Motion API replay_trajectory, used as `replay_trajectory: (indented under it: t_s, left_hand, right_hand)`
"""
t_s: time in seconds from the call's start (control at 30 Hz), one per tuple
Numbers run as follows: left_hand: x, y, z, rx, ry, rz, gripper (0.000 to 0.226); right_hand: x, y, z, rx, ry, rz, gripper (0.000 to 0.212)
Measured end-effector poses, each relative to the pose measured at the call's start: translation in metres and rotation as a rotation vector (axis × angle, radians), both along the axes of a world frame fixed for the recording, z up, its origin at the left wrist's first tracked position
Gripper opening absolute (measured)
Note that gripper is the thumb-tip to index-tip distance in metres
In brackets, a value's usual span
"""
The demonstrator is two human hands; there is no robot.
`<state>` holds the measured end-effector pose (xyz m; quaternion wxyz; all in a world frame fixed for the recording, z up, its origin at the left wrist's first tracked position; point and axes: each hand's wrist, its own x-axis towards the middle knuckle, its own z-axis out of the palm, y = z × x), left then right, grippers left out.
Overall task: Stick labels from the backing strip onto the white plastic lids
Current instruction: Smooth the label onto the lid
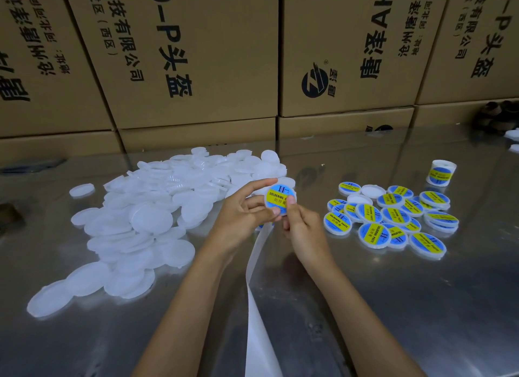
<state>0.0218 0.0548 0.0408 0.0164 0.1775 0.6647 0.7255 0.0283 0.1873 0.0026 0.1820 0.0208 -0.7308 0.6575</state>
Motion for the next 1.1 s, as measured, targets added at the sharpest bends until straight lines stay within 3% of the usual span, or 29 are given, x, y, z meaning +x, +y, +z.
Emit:
replay_trajectory:
  t_s: [0.27,0.43,0.57,0.67,0.8,0.93,1.03,1.1]
  left_hand:
    - [-0.006,0.005,-0.007,0.066,-0.015,0.167,0.025]
    - [-0.016,0.002,-0.014,0.027,-0.088,0.376,0.037]
    - [-0.027,-0.011,-0.023,-0.012,-0.152,0.559,0.036]
    - [-0.033,-0.018,-0.029,-0.084,-0.182,0.646,0.035]
    - [-0.036,-0.028,-0.030,-0.224,-0.128,0.742,0.031]
    - [-0.031,-0.047,-0.032,-0.554,0.033,0.902,0.036]
    - [-0.030,-0.055,-0.035,-0.712,0.074,0.891,0.046]
    - [-0.030,-0.057,-0.036,-0.718,0.090,0.892,0.048]
  right_hand:
    - [-0.005,0.004,-0.002,0.025,-0.113,0.049,0.052]
    - [-0.009,0.021,0.004,-0.414,-0.262,-0.173,0.048]
    - [-0.012,0.038,0.006,-0.852,-0.317,-0.218,0.043]
    - [-0.012,0.042,0.005,-0.958,-0.329,-0.226,0.036]
    - [-0.012,0.040,0.005,-0.936,-0.350,-0.198,0.027]
    - [-0.013,0.035,0.006,-0.810,-0.363,-0.191,0.025]
    - [-0.012,0.028,0.004,-0.579,-0.347,-0.200,0.022]
    - [-0.011,0.020,-0.001,-0.401,-0.311,-0.202,0.015]
